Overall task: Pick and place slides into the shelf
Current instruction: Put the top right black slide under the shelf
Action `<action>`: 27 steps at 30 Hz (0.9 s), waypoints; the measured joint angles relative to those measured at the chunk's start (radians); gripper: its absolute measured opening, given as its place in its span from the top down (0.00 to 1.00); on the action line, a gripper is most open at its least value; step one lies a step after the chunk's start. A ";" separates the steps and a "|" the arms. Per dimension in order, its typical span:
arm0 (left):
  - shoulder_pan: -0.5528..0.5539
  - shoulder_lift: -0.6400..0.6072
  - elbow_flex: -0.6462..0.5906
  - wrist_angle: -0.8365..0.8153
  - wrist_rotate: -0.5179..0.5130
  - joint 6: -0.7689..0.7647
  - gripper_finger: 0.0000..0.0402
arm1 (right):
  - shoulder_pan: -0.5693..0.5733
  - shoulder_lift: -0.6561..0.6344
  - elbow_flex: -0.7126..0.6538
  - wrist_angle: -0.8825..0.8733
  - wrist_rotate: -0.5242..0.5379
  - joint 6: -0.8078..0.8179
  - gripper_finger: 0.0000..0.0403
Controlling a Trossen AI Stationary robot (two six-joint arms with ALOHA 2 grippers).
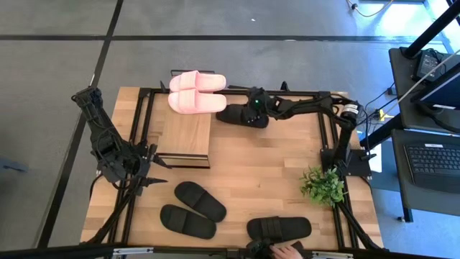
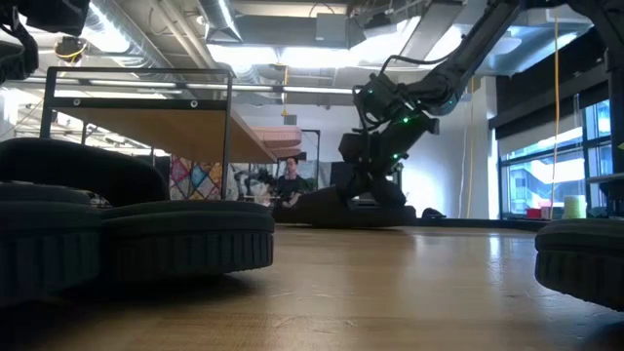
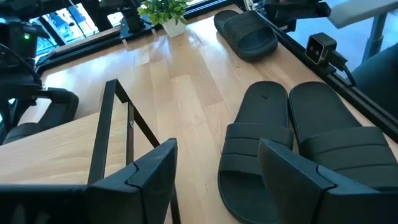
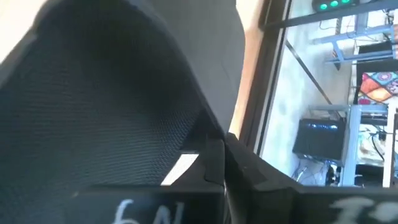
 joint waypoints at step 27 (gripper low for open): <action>0.000 0.000 0.000 0.000 0.000 -0.015 0.46 | 0.054 -0.004 -0.004 0.043 0.212 0.159 0.59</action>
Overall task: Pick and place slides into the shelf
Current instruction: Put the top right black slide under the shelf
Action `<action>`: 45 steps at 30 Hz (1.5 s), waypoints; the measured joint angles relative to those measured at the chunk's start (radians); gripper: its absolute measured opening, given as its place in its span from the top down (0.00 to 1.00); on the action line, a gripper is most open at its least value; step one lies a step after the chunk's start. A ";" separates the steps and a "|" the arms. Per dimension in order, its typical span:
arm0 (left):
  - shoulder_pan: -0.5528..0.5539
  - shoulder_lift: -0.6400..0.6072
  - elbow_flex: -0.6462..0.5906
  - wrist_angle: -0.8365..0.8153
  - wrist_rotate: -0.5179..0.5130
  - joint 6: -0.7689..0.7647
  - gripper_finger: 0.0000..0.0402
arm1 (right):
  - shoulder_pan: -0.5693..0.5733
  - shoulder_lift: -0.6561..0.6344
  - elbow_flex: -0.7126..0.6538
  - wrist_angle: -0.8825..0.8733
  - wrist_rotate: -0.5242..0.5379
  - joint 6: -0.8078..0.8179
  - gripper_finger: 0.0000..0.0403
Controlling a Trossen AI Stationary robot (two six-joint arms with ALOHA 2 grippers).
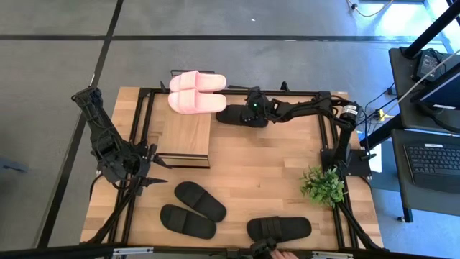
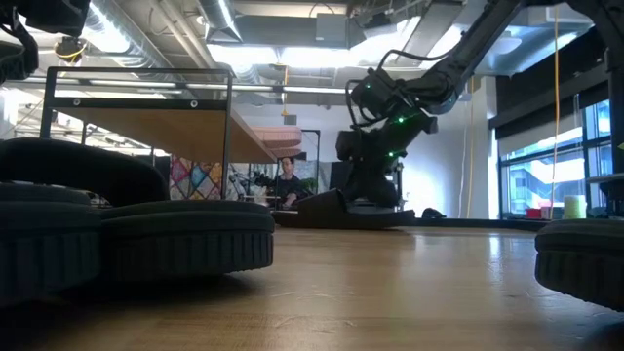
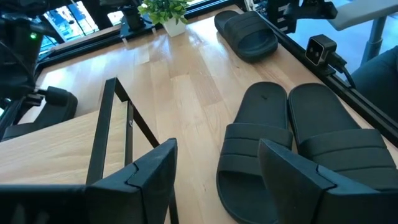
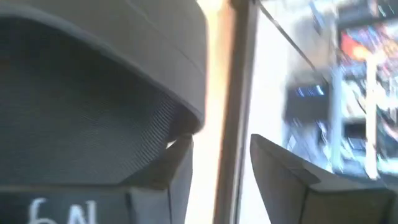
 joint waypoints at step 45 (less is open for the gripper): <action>0.000 0.000 0.000 0.000 0.000 0.006 0.46 | 0.171 -0.097 0.108 -0.642 -0.132 0.773 0.57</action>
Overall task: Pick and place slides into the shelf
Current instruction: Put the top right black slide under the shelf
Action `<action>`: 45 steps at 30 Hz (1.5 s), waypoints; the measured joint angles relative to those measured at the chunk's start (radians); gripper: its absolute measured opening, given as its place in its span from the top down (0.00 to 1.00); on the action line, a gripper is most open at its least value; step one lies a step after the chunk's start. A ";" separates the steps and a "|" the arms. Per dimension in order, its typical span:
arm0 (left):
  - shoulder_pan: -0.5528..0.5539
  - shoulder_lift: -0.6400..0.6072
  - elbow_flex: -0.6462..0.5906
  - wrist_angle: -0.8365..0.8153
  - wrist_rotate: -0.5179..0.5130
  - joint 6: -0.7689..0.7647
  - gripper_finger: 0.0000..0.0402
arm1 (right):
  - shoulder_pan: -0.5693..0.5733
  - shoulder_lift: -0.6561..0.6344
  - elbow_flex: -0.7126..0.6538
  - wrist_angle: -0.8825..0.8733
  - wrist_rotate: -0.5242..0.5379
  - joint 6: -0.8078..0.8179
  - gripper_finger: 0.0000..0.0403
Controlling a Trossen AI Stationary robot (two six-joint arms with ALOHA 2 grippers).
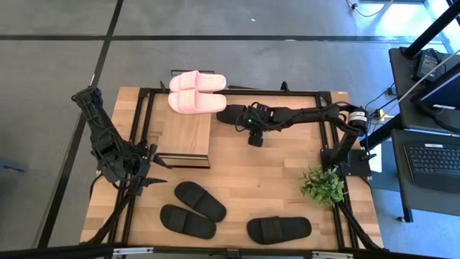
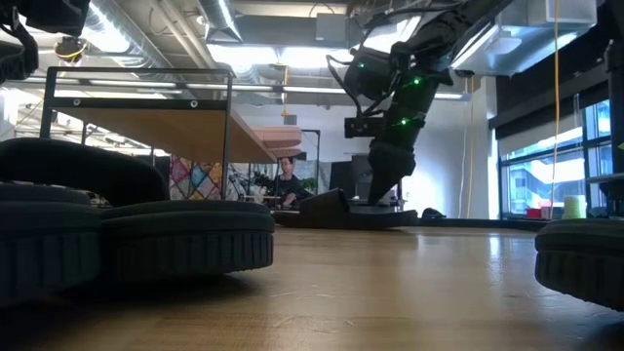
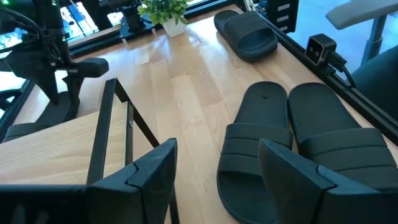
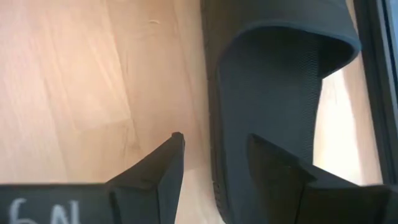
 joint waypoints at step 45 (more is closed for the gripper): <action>0.000 0.000 0.000 -0.001 0.000 0.002 0.46 | -0.107 0.105 0.068 0.038 -0.016 -0.172 0.99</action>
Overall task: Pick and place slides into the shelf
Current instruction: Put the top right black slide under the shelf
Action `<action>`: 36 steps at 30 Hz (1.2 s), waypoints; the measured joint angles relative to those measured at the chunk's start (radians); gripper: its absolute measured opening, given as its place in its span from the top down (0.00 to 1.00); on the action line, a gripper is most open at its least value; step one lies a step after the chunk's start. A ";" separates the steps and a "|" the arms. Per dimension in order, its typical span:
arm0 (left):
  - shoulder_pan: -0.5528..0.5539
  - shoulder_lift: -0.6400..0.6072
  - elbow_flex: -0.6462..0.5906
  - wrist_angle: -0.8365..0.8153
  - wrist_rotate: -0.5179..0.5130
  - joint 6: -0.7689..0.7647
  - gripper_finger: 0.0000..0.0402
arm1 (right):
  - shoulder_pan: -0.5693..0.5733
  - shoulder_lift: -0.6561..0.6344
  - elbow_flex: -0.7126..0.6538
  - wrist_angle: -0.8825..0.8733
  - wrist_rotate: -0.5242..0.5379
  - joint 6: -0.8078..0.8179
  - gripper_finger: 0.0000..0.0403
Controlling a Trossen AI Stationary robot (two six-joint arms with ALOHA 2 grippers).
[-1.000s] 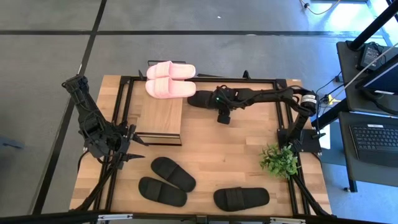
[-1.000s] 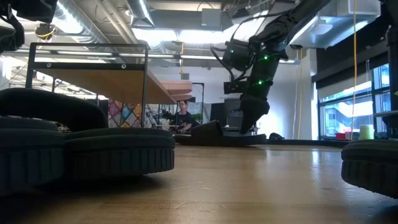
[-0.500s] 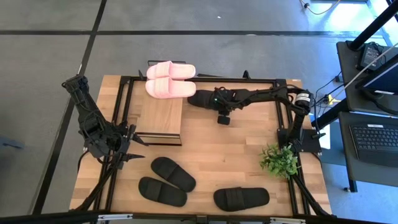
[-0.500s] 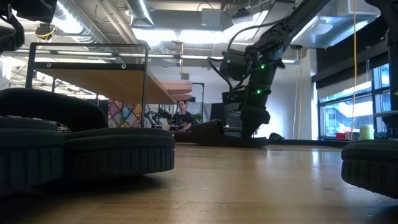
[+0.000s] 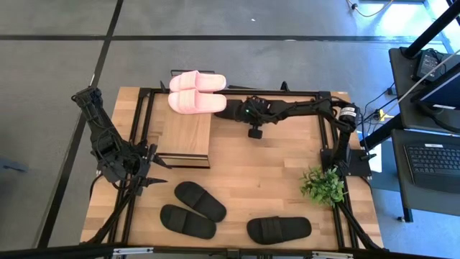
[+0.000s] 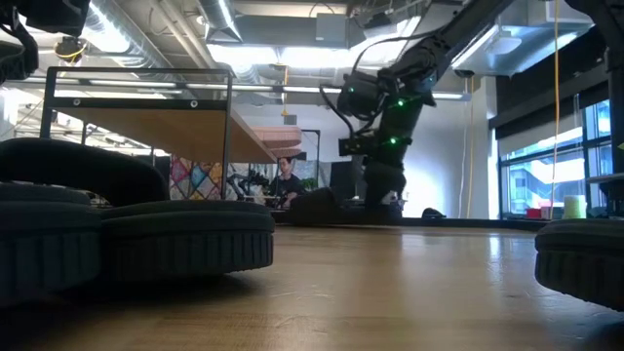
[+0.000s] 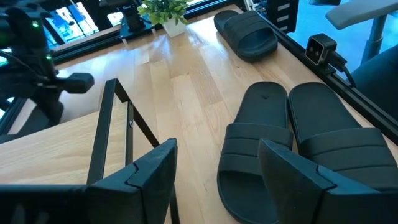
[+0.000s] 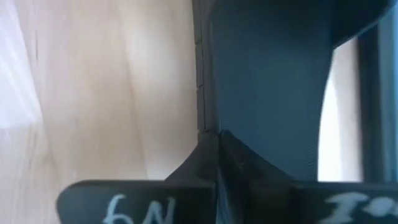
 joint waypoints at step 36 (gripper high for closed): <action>0.000 0.000 0.000 0.000 0.000 -0.003 0.46 | -0.050 -0.005 0.030 0.029 0.000 -0.065 0.92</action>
